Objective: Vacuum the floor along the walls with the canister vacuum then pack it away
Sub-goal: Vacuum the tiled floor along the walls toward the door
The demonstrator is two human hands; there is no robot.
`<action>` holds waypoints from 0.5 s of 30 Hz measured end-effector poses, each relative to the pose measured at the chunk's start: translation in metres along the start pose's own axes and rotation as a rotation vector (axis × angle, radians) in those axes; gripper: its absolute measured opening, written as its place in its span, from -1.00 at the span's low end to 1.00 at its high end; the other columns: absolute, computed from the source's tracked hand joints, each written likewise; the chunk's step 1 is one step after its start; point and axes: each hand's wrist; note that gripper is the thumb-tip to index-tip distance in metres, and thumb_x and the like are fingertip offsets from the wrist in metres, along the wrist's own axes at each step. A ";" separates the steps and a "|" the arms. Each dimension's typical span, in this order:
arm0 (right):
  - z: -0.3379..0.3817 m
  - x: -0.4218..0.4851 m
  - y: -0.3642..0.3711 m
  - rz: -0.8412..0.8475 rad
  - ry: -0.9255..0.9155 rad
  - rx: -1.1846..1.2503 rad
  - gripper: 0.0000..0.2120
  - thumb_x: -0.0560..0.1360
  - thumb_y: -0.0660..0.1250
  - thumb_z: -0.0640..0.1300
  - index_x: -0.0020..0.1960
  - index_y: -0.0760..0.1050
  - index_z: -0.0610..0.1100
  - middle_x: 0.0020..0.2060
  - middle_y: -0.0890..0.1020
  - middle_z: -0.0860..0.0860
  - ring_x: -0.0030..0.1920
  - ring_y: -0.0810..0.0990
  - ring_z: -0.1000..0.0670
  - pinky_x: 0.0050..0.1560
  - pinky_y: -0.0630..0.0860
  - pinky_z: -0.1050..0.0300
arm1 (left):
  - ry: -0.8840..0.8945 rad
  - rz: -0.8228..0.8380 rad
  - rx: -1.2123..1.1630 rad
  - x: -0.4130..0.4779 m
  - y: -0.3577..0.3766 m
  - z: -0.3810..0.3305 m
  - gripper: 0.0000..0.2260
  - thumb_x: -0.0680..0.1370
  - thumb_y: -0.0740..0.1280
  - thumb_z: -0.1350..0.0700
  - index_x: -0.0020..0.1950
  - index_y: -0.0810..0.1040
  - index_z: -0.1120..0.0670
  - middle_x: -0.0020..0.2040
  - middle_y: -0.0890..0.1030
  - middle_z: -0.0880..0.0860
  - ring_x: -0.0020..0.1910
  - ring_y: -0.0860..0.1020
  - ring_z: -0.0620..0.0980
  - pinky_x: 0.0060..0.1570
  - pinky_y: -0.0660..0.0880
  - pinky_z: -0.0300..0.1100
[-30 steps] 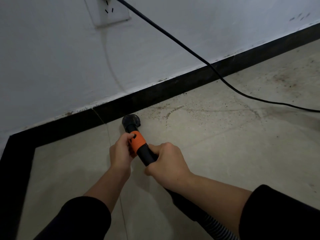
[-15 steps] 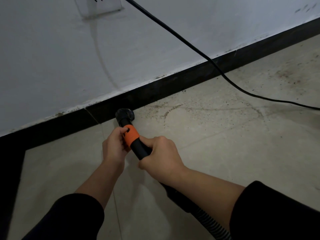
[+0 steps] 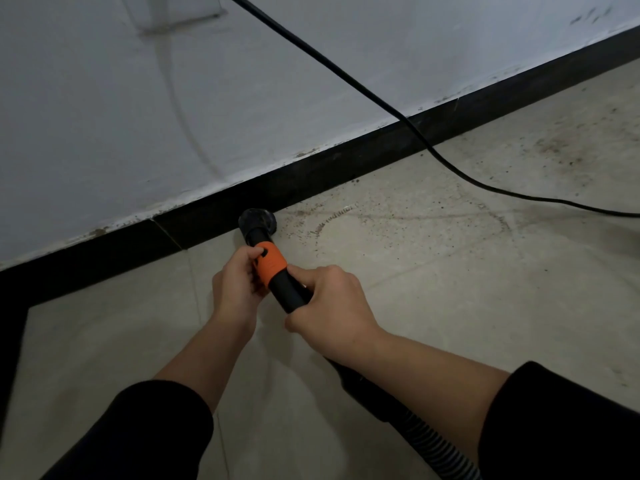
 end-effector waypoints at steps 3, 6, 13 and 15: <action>-0.003 -0.002 -0.006 -0.012 0.004 -0.006 -0.50 0.32 0.39 -0.31 0.21 0.59 0.03 -0.42 0.43 0.07 -0.42 0.40 0.11 -0.51 0.29 0.41 | -0.005 0.023 0.012 -0.002 0.006 0.002 -0.91 0.50 0.30 0.17 -0.07 0.57 0.16 -0.22 0.54 0.09 -0.25 0.52 -0.01 -0.25 0.51 -0.17; -0.005 -0.007 -0.012 -0.020 0.014 -0.004 -0.61 0.31 0.40 -0.32 0.08 0.61 0.00 -0.45 0.41 0.06 -0.45 0.37 0.11 -0.51 0.29 0.40 | -0.011 0.040 0.019 -0.006 0.011 0.004 -0.91 0.50 0.30 0.17 -0.08 0.57 0.16 -0.25 0.53 0.07 -0.27 0.51 -0.02 -0.30 0.51 -0.20; -0.012 -0.020 -0.018 -0.026 0.046 -0.018 -0.62 0.31 0.40 -0.29 0.06 0.59 0.04 -0.43 0.43 0.03 -0.41 0.41 0.05 -0.50 0.27 0.35 | -0.001 0.088 0.038 -0.022 0.018 0.009 -0.92 0.52 0.28 0.18 -0.12 0.56 0.14 -0.27 0.53 0.05 -0.28 0.51 -0.04 -0.29 0.50 -0.21; -0.013 -0.024 -0.019 -0.026 0.053 -0.024 -0.61 0.31 0.41 -0.28 0.06 0.59 0.06 -0.41 0.45 0.02 -0.39 0.43 0.03 -0.50 0.29 0.35 | -0.005 0.097 0.043 -0.026 0.019 0.010 -0.91 0.53 0.28 0.18 -0.12 0.56 0.14 -0.28 0.53 0.05 -0.27 0.51 -0.04 -0.27 0.49 -0.19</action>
Point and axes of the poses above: each hand's wrist, its own x-axis towards the middle knuckle, its own y-axis out of the palm, z = x × y
